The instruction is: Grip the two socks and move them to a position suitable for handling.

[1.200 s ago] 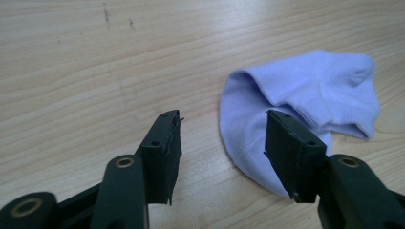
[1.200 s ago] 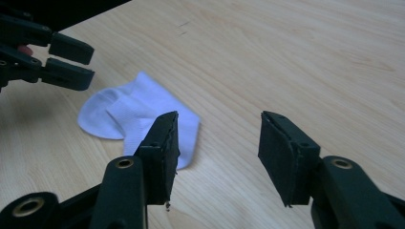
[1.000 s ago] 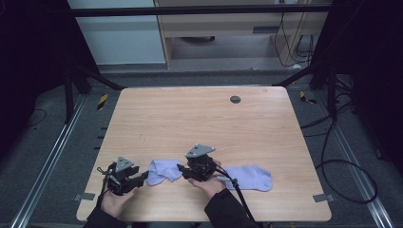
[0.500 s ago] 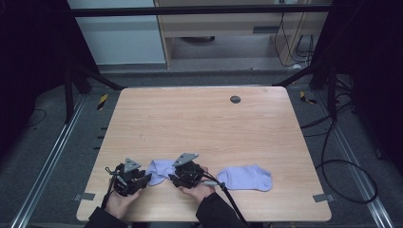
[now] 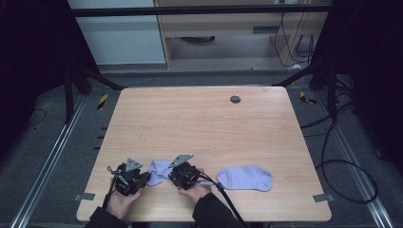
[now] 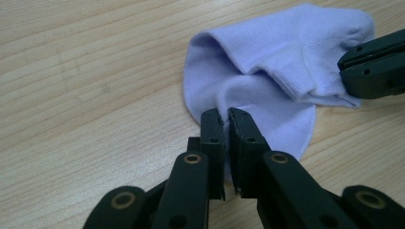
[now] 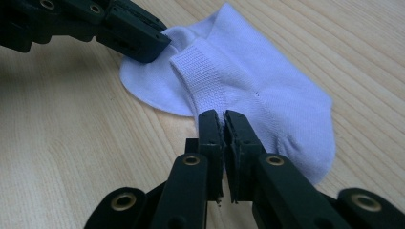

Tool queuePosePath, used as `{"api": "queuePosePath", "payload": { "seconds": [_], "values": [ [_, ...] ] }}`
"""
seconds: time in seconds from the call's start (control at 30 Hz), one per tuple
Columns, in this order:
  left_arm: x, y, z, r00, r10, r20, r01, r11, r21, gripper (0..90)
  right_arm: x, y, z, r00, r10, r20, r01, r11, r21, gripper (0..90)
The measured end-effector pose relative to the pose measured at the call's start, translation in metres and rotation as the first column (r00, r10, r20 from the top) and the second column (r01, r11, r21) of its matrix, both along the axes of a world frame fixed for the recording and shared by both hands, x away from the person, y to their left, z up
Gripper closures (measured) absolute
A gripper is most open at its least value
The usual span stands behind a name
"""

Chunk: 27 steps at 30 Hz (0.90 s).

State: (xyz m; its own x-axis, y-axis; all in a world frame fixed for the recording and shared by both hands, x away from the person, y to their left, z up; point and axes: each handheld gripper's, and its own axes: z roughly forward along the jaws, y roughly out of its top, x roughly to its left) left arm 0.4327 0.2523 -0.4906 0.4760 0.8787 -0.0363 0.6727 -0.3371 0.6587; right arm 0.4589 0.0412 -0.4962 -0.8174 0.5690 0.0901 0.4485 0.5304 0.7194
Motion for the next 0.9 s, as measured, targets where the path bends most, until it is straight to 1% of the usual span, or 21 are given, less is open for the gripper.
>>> {"api": "queuePosePath", "payload": {
  "seconds": [0.03,0.07,0.1,0.17,0.23,0.27,0.3,0.37,0.4,0.47,0.57,0.7,0.77,0.87,0.9],
  "values": [
    [0.0,0.0,0.0,1.0,0.0,-0.003,0.0,1.0,-0.004,84.6,0.0,-0.001,0.001,1.0,-0.005,-0.004,0.005,1.0,0.009,87.7],
    [0.0,0.001,0.0,1.0,0.0,-0.005,0.0,1.0,-0.005,84.8,0.001,-0.003,0.003,1.0,-0.007,0.0,0.007,1.0,0.027,87.9],
    [0.001,0.001,0.0,1.0,-0.002,-0.007,0.002,1.0,-0.006,84.9,0.001,-0.005,0.006,0.9999,-0.015,-0.001,0.015,0.999,0.049,87.9],
    [0.001,0.001,0.0,1.0,-0.003,-0.008,0.003,1.0,-0.006,85.1,0.004,-0.008,0.012,0.9992,-0.037,0.012,0.036,0.995,0.095,88.0],
    [0.001,0.001,0.0,1.0,-0.004,-0.007,0.004,1.0,-0.006,85.2,0.008,-0.013,0.018,0.9976,-0.065,0.022,0.062,0.989,0.137,87.9],
    [0.001,0.001,0.0,1.0,-0.005,-0.007,0.005,1.0,-0.006,85.2,0.011,-0.014,0.022,0.9953,-0.093,0.03,0.087,0.984,0.155,87.9],
    [0.001,0.001,0.0,1.0,-0.006,-0.007,0.006,1.0,-0.007,85.2,0.013,-0.015,0.024,0.9936,-0.108,0.032,0.101,0.981,0.165,87.9],
    [0.001,0.002,0.0,0.9999,-0.008,-0.008,0.008,0.9999,-0.008,85.1,0.02,-0.017,0.027,0.9884,-0.148,0.035,0.138,0.971,0.194,87.9],
    [0.001,0.002,0.0,0.9999,-0.009,-0.008,0.009,0.9999,-0.008,85.2,0.023,-0.018,0.027,0.9854,-0.168,0.029,0.159,0.966,0.205,87.8],
    [0.001,0.002,0.0,0.9999,-0.011,-0.009,0.011,0.9999,-0.01,85.2,0.031,-0.018,0.027,0.9792,-0.201,0.027,0.191,0.959,0.207,87.7],
    [0.002,0.002,0.0,0.9999,-0.01,-0.008,0.01,0.9998,-0.015,85.1,0.042,-0.014,0.025,0.9699,-0.242,0.022,0.234,0.954,0.187,87.5],
    [0.002,0.003,0.0,1.0,-0.008,-0.005,0.008,0.9999,-0.015,84.4,0.059,-0.009,0.02,0.9606,-0.277,0.019,0.272,0.952,0.143,86.4],
    [0.002,0.004,0.0,1.0,-0.002,-0.003,0.002,0.9999,-0.015,81.6,0.065,-0.008,0.018,0.9572,-0.287,0.034,0.281,0.951,0.13,82.5],
    [0.002,0.007,0.002,0.9999,0.016,0.0,-0.016,0.9993,-0.033,76.4,0.071,-0.01,0.02,0.9497,-0.307,0.062,0.298,0.947,0.123,73.4],
    [0.001,0.008,0.003,0.9997,0.025,0.006,-0.025,0.9988,-0.042,74.7,0.072,-0.012,0.021,0.9468,-0.314,0.069,0.305,0.944,0.124,71.9]
  ]
}}
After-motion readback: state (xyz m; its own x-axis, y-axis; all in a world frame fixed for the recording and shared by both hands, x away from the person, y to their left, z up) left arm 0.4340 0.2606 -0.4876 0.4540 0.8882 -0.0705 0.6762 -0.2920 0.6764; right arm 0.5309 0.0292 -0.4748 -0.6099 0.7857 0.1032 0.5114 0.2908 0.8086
